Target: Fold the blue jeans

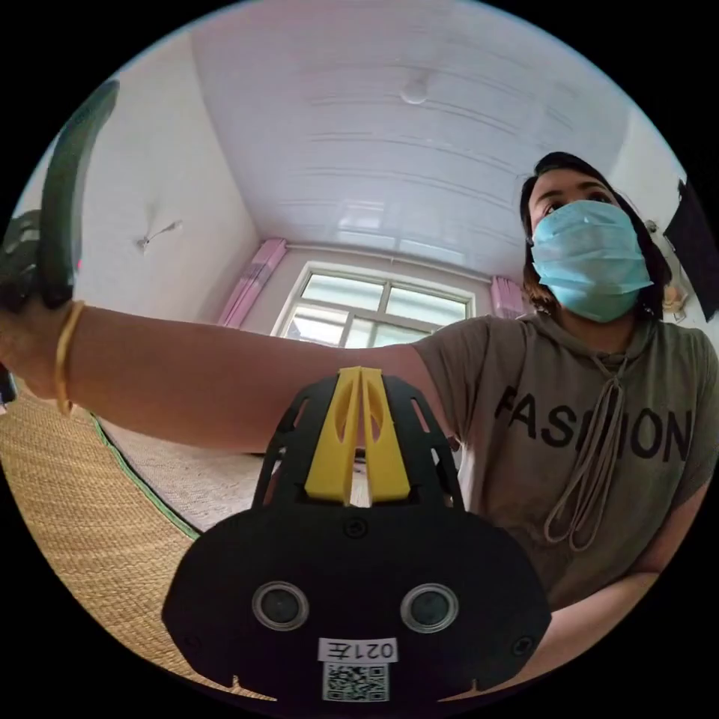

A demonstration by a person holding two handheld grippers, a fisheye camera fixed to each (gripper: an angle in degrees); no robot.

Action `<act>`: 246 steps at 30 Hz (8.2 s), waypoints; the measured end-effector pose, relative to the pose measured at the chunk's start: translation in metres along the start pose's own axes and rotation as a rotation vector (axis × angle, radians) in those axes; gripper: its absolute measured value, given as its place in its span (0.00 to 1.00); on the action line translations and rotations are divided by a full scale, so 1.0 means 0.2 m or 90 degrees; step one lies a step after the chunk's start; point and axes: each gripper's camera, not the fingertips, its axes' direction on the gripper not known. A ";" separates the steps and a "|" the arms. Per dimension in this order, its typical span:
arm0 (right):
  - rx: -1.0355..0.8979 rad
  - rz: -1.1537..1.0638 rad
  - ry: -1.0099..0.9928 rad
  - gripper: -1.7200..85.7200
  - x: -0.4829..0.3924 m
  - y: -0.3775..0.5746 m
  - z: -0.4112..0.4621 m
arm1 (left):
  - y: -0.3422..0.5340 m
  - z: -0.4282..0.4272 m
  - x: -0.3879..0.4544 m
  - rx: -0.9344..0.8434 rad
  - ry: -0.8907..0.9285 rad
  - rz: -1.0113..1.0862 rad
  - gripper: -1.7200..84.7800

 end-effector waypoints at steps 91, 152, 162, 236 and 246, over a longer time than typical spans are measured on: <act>0.344 1.270 0.324 0.06 -5.16 6.20 -3.56 | 0.07 3.24 -1.50 -0.606 -0.478 -0.104 0.11; -0.254 1.065 0.270 0.01 -5.18 4.23 -2.34 | 0.42 -1.13 -1.46 0.059 -0.629 -0.621 0.01; -0.209 1.085 0.247 0.01 -4.91 4.21 -2.27 | 0.34 -1.08 -1.29 -0.006 -0.557 -0.560 0.01; -0.074 0.671 0.174 0.09 -3.97 4.20 -3.25 | 0.20 0.82 -0.71 -0.543 -0.509 -0.089 0.10; -0.200 0.686 0.111 0.09 -2.77 4.57 -2.49 | 0.23 1.14 -2.10 -0.698 -0.606 -0.122 0.10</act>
